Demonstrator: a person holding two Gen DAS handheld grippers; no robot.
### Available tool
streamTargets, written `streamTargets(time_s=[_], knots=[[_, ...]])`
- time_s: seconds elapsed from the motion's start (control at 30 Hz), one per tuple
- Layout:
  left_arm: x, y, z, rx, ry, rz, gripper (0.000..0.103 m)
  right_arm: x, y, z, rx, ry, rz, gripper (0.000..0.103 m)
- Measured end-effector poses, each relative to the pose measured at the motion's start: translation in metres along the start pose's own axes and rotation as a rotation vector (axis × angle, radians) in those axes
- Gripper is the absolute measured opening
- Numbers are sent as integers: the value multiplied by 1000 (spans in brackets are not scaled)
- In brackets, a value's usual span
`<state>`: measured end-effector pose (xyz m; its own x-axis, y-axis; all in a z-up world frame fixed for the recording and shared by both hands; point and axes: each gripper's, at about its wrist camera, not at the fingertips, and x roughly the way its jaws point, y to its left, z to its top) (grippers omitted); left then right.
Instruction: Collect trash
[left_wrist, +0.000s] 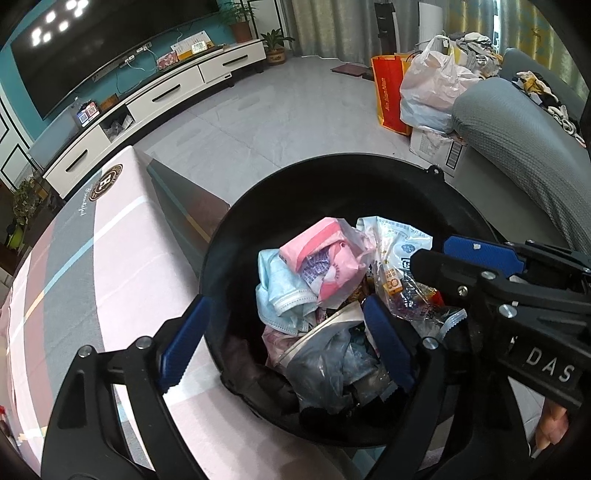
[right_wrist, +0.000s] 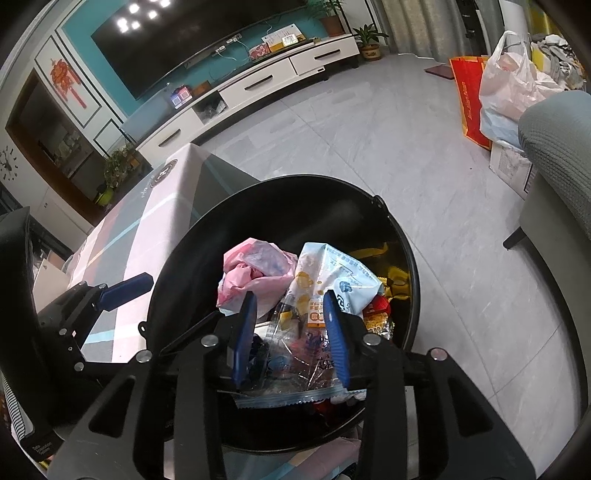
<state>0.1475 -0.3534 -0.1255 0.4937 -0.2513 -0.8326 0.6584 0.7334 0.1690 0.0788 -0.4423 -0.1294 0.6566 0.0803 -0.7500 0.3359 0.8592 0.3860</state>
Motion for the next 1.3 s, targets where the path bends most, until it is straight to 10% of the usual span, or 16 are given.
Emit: streamTargets(time_s=[0.37, 1.3], knots=[[-16, 5, -3, -7, -28, 18, 91, -17, 8, -1, -10, -20, -17, 44], [-71, 30, -19, -63, -101, 55, 100, -60, 25, -11, -13, -41, -145, 96]])
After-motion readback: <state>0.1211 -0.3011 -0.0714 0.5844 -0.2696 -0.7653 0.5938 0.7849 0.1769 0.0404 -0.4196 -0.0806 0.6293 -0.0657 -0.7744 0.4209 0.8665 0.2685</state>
